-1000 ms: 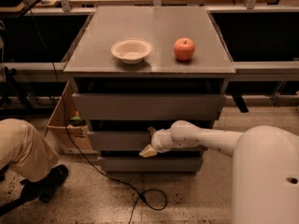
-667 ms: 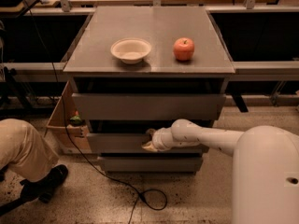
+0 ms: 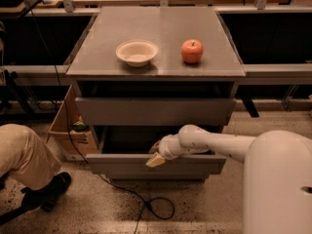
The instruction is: Open middle drawer
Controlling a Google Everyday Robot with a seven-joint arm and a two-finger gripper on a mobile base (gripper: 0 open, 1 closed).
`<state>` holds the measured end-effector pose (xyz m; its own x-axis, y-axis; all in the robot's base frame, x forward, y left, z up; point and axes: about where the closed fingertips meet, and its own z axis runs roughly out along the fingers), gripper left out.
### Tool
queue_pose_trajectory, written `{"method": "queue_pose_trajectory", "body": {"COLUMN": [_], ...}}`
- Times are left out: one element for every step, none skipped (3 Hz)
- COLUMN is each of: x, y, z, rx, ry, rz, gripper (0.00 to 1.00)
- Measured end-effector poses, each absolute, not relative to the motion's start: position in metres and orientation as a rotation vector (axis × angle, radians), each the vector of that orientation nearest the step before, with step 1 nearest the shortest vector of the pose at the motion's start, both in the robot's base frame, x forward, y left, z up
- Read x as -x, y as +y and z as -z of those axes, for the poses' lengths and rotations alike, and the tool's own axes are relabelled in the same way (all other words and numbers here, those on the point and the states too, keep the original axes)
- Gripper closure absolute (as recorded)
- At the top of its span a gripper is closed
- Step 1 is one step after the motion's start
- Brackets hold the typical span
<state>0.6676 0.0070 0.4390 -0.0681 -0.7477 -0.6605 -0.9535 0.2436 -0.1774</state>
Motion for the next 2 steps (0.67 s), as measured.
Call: {"method": "queue_pose_trajectory", "body": {"x": [-0.629, -0.572], "y": [0.004, -0.001], "z": [-0.431, -0.419], "rx": [1.621, 1.731], "ry": [1.898, 1.945], "rz": [-0.439, -0.517], "gripper": [0.13, 0.16]}}
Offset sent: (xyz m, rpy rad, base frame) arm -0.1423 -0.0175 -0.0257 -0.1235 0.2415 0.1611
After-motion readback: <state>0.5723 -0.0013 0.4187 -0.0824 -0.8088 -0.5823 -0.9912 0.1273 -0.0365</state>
